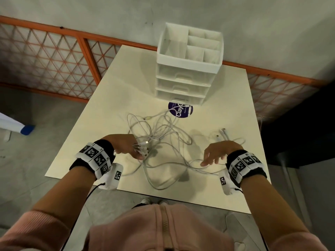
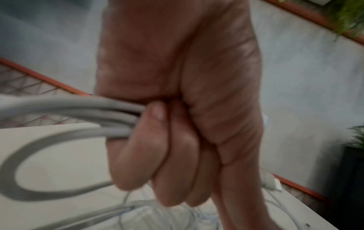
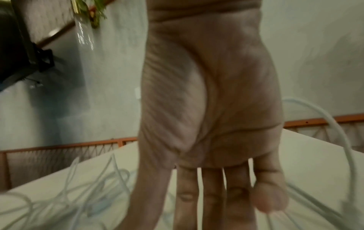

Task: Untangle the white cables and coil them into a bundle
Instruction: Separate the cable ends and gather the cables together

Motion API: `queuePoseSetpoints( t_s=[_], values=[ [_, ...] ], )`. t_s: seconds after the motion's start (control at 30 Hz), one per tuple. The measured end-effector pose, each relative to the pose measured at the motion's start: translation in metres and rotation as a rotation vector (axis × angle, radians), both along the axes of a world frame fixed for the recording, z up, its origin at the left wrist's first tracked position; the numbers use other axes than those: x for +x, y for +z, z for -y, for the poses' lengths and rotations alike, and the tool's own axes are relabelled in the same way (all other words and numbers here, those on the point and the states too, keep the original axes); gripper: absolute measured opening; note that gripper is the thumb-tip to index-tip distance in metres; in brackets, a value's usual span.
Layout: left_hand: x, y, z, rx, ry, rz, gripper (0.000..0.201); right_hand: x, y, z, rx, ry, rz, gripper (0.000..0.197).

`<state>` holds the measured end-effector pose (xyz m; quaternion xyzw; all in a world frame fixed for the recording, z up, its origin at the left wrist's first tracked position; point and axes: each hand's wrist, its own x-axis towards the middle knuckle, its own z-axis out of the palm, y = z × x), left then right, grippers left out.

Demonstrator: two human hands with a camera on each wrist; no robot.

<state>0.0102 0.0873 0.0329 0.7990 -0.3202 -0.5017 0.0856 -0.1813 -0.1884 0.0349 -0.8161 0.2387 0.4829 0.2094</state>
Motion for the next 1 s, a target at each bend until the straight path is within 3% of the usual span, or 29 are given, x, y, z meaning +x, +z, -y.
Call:
queuePoseSetpoints(
  t_s=[0.13, 0.27, 0.37, 0.47, 0.6, 0.7, 0.83, 0.97, 1.0],
  values=[
    [-0.002, 0.006, -0.009, -0.092, 0.185, -0.036, 0.025, 0.036, 0.022, 0.0, -0.017, -0.169, 0.309, 0.028],
    [0.003, 0.006, -0.023, -0.274, 0.54, -0.069, 0.037, 0.084, 0.026, -0.031, 0.109, -0.215, 0.738, 0.016],
    [0.01, 0.003, -0.04, -0.327, 0.726, -0.129, 0.039, 0.111, 0.007, -0.067, 0.203, -0.082, 0.863, 0.012],
    [0.012, 0.001, -0.056, -0.298, 0.82, -0.161, 0.024, 0.129, -0.023, -0.098, 0.25, 0.065, 0.91, 0.007],
    [0.008, -0.005, -0.066, -0.289, 0.9, -0.165, 0.024, 0.15, -0.052, -0.109, -0.063, 0.102, 1.106, 0.027],
    [0.005, -0.007, -0.066, -0.303, 0.902, -0.138, 0.02, 0.169, -0.059, -0.096, -0.196, 0.128, 0.947, 0.046],
    [0.005, -0.008, -0.061, -0.284, 0.899, -0.052, 0.027, 0.188, -0.069, -0.085, -0.199, 0.229, 0.645, 0.059],
    [0.006, -0.008, -0.056, -0.338, 0.89, -0.032, 0.023, 0.194, -0.079, -0.082, -0.351, 0.306, 0.689, 0.041],
    [0.006, -0.008, -0.055, -0.359, 0.894, -0.025, 0.031, 0.194, -0.081, -0.082, -0.393, 0.312, 0.705, 0.034]
  ],
)
